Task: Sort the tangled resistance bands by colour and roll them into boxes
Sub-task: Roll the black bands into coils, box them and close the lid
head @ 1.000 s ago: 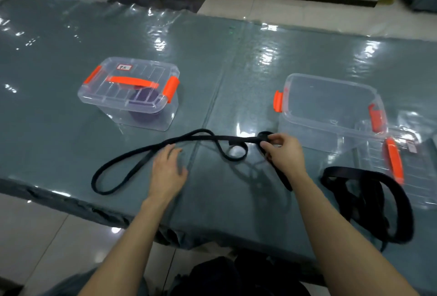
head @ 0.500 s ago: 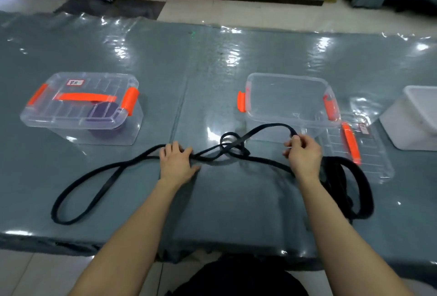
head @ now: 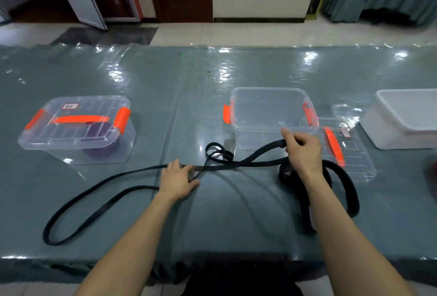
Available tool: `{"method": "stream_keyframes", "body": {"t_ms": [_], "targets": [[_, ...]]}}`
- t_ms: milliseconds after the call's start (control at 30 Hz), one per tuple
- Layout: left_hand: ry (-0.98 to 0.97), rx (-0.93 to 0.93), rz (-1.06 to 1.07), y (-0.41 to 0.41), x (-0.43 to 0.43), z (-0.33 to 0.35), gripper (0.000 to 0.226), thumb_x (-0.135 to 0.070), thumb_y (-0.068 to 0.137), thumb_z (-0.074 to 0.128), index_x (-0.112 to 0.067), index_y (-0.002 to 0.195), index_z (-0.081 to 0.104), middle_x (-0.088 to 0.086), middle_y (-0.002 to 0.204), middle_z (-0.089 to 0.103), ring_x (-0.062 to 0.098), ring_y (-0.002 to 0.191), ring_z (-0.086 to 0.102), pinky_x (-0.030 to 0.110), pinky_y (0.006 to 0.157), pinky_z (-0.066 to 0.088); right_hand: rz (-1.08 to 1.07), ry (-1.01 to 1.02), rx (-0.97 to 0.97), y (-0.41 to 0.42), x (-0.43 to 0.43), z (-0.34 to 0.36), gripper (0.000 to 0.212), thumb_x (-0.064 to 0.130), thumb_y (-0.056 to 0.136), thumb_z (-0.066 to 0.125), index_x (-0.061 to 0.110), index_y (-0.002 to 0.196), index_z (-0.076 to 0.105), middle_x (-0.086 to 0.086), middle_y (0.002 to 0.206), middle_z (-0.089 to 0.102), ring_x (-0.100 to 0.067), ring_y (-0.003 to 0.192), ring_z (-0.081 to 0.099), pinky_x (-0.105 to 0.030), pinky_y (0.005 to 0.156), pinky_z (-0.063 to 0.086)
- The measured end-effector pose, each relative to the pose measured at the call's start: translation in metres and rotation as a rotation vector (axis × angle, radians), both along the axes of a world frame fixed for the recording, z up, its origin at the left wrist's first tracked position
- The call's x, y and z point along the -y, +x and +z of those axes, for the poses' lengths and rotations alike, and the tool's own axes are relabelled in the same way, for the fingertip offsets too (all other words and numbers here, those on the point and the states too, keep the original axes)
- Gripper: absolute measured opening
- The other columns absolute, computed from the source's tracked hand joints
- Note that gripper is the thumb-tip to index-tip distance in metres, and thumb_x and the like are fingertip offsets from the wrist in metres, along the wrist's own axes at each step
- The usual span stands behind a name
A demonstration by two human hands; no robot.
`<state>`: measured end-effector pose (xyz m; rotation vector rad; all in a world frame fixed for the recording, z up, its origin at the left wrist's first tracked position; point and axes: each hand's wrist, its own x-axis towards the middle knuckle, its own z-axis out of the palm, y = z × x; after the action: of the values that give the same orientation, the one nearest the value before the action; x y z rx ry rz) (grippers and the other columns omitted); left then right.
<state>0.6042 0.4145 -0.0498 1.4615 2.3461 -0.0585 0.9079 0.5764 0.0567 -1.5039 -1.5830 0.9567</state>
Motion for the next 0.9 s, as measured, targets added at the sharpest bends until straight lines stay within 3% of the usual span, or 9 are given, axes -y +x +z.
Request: {"method": "stream_keyframes", "body": {"t_ms": [67, 200, 400, 467, 533, 633, 700, 800, 900], "targets": [[0.032, -0.117, -0.006, 0.011, -0.006, -0.004, 0.046, -0.062, 0.099, 0.063, -0.031, 0.132, 0.062, 0.005, 0.14, 0.047, 0.03, 0.137, 0.044, 0.043, 0.121, 0.033, -0.018, -0.001, 0.009, 0.008, 0.001, -0.004, 0.061, 0.058, 0.093, 0.065, 0.004, 0.065, 0.055, -0.009, 0.058, 0.047, -0.013, 0.056, 0.04, -0.033, 0.06, 0.039], [0.124, -0.025, 0.007, 0.018, -0.014, -0.011, 0.064, -0.054, 0.098, 0.066, -0.024, 0.152, 0.047, 0.002, 0.152, 0.053, 0.029, 0.146, 0.042, 0.047, 0.129, 0.02, 0.031, -0.044, 0.025, 0.024, 0.005, -0.016, 0.06, 0.047, 0.094, 0.069, 0.008, 0.062, 0.037, 0.002, 0.057, 0.033, -0.015, 0.056, 0.032, -0.034, 0.059, 0.032], [0.066, -0.028, -0.047, 0.026, -0.026, -0.007, 0.049, -0.069, 0.103, 0.054, -0.037, 0.137, 0.068, -0.006, 0.138, 0.059, 0.026, 0.135, 0.043, 0.049, 0.123, 0.022, 0.238, -0.079, 0.379, 0.065, 0.008, -0.04, 0.039, 0.033, 0.086, 0.069, 0.015, 0.057, 0.05, 0.01, 0.053, 0.048, -0.012, 0.055, 0.048, -0.029, 0.058, 0.042], [0.053, 0.03, -0.057, 0.028, -0.018, -0.002, 0.041, -0.068, 0.101, 0.058, -0.037, 0.122, 0.073, -0.009, 0.128, 0.066, 0.026, 0.13, 0.048, 0.047, 0.117, 0.028, 0.477, -0.165, 0.722, 0.065, 0.012, -0.039, 0.011, 0.038, 0.083, 0.073, 0.028, 0.079, 0.071, 0.008, 0.08, 0.071, -0.018, 0.079, 0.068, -0.033, 0.074, 0.056], [-0.042, 0.104, -0.104, 0.032, -0.004, 0.006, 0.041, -0.068, 0.099, 0.061, -0.028, 0.103, 0.071, -0.007, 0.107, 0.074, 0.025, 0.115, 0.063, 0.042, 0.104, 0.042, 0.621, -0.168, 0.877, 0.052, 0.017, -0.045, 0.03, 0.04, 0.082, 0.073, 0.025, 0.108, 0.074, -0.001, 0.109, 0.072, -0.027, 0.103, 0.07, -0.039, 0.092, 0.058], [-0.07, 0.138, -0.192, 0.042, 0.021, 0.007, 0.039, -0.066, 0.098, 0.063, -0.027, 0.096, 0.061, -0.004, 0.103, 0.068, 0.025, 0.105, 0.066, 0.039, 0.09, 0.048, 0.568, -0.141, 0.693, 0.008, 0.024, -0.055, 0.043, 0.04, 0.091, 0.071, 0.016, 0.127, 0.072, -0.008, 0.125, 0.071, -0.03, 0.116, 0.068, -0.038, 0.099, 0.055], [-0.031, 0.129, -0.196, 0.045, 0.034, 0.006, 0.04, -0.057, 0.101, 0.064, -0.021, 0.118, 0.069, 0.001, 0.119, 0.069, 0.026, 0.115, 0.065, 0.041, 0.099, 0.05, 0.547, -0.179, 0.57, -0.026, 0.027, -0.07, 0.044, 0.04, 0.097, 0.069, 0.01, 0.129, 0.07, -0.01, 0.125, 0.071, -0.032, 0.117, 0.068, -0.038, 0.098, 0.054], [0.001, 0.098, -0.179, 0.046, 0.045, 0.004, 0.048, -0.042, 0.104, 0.068, -0.021, 0.146, 0.066, 0.001, 0.142, 0.069, 0.025, 0.131, 0.063, 0.039, 0.113, 0.048, 0.525, -0.229, 0.52, -0.061, 0.03, -0.094, 0.042, 0.044, 0.099, 0.069, 0.005, 0.115, 0.067, -0.013, 0.114, 0.07, -0.034, 0.109, 0.068, -0.04, 0.089, 0.054], [-0.003, 0.066, -0.164, 0.049, 0.048, -0.003, 0.041, -0.041, 0.103, 0.069, -0.028, 0.142, 0.068, -0.009, 0.147, 0.066, 0.02, 0.136, 0.059, 0.042, 0.115, 0.046, 0.466, -0.247, 0.508, -0.079, 0.029, -0.109, 0.05, 0.056, 0.093, 0.075, 0.009, 0.1, 0.06, -0.01, 0.103, 0.066, -0.03, 0.091, 0.066, -0.037, 0.069, 0.051]]}}
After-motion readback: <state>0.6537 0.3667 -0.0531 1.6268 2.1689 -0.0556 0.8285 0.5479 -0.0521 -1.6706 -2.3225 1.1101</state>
